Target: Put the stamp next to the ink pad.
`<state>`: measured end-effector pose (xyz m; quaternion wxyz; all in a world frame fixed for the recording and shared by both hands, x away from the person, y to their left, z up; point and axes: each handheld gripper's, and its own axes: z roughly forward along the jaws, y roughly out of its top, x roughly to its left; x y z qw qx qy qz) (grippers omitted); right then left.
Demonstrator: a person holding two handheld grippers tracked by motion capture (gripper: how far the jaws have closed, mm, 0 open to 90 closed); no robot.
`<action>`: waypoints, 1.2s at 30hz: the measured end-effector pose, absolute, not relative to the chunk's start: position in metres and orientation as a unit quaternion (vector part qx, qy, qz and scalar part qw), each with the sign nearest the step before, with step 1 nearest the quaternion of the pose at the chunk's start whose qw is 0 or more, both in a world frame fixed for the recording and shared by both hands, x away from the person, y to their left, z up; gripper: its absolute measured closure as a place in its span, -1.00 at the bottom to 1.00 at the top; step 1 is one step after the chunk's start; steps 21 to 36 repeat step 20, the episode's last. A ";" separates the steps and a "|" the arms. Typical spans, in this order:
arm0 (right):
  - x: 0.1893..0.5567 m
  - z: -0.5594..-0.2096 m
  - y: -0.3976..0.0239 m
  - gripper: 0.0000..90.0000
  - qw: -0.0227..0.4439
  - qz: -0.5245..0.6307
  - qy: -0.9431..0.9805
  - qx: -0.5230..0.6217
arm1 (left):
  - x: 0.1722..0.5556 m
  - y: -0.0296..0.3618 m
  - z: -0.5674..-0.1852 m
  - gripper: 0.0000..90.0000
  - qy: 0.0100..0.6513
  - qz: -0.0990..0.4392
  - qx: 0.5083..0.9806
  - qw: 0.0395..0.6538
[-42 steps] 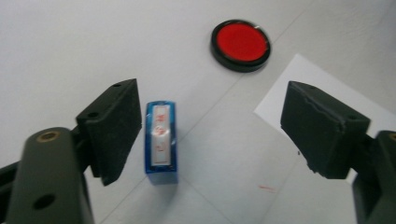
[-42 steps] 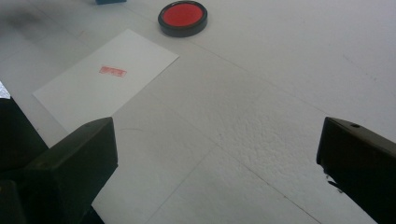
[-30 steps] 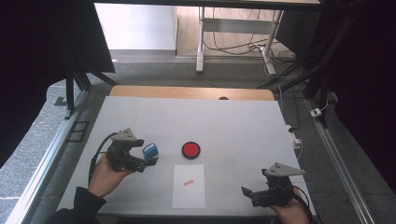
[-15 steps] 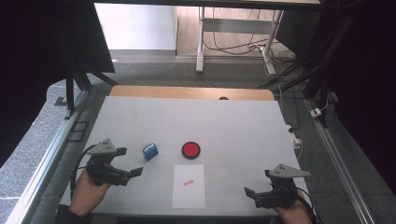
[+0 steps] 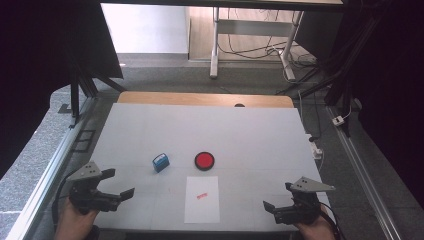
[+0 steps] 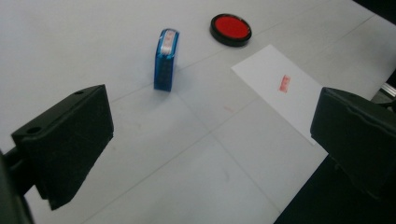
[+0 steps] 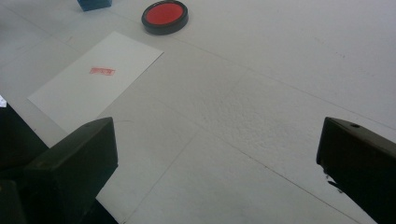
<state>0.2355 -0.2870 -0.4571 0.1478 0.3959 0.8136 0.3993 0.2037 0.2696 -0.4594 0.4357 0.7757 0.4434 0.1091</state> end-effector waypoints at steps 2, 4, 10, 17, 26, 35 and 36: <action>0.235 -0.457 -0.287 -1.00 0.148 0.400 0.813 0.397 | 0.200 0.273 -0.462 -1.00 0.448 0.111 0.775 0.431; 0.235 -0.457 -0.287 -1.00 0.148 0.401 0.812 0.397 | 0.197 0.276 -0.465 -1.00 0.452 0.112 0.776 0.425; 0.234 -0.457 -0.287 -1.00 0.150 0.399 0.814 0.395 | 0.188 0.281 -0.473 -1.00 0.468 0.115 0.782 0.396; 0.235 -0.457 -0.285 -1.00 0.151 0.395 0.816 0.393 | 0.186 0.277 -0.478 -1.00 0.476 0.116 0.793 0.361; 0.235 -0.457 -0.285 -1.00 0.150 0.394 0.817 0.392 | 0.187 0.278 -0.478 -1.00 0.478 0.113 0.791 0.364; 0.235 -0.457 -0.285 -1.00 0.150 0.394 0.817 0.392 | 0.187 0.278 -0.478 -1.00 0.478 0.113 0.791 0.364; 0.235 -0.457 -0.285 -1.00 0.150 0.394 0.817 0.392 | 0.187 0.278 -0.478 -1.00 0.478 0.113 0.791 0.364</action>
